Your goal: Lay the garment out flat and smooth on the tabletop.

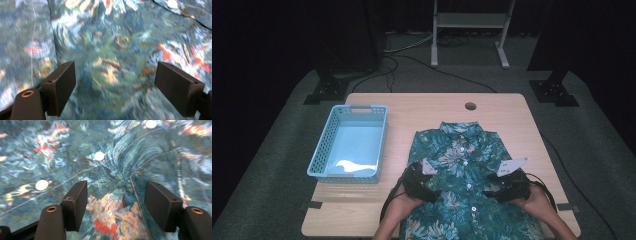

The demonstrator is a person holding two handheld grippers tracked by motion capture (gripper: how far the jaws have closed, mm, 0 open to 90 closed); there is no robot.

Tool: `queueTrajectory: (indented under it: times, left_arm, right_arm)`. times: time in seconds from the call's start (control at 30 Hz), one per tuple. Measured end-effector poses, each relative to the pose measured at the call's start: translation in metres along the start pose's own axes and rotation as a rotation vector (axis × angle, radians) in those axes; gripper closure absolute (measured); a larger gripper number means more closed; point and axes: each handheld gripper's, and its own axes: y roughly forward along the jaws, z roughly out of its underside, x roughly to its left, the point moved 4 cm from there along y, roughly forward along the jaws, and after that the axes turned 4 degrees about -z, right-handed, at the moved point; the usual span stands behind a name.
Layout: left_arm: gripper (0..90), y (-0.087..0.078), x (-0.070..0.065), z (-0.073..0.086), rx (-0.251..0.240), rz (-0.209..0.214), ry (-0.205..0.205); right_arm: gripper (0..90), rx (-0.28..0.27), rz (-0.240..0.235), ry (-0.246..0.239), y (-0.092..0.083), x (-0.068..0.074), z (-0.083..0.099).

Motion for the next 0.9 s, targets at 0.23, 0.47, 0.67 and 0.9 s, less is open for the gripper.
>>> queueTrajectory:
  times: [0.23, 0.47, 0.67, 0.9]
  left_arm:
    - [16.3, 0.002, 0.000, -0.010, -0.010, 0.005, 0.009]
    - [16.4, 0.001, 0.001, -0.012, -0.011, 0.000, 0.019]
    - [16.3, 0.008, 0.003, -0.007, 0.015, -0.005, 0.017]
    - [14.4, 0.013, 0.005, -0.002, 0.021, 0.001, 0.000]
  right_arm:
    - [33.5, 0.003, -0.010, -0.023, 0.007, 0.002, 0.002]
    - [32.0, -0.001, -0.027, -0.080, 0.005, 0.012, 0.008]
    - [32.8, 0.016, -0.050, -0.083, 0.002, 0.017, 0.010]
    - [33.1, -0.062, 0.049, 0.018, -0.013, -0.011, 0.008]
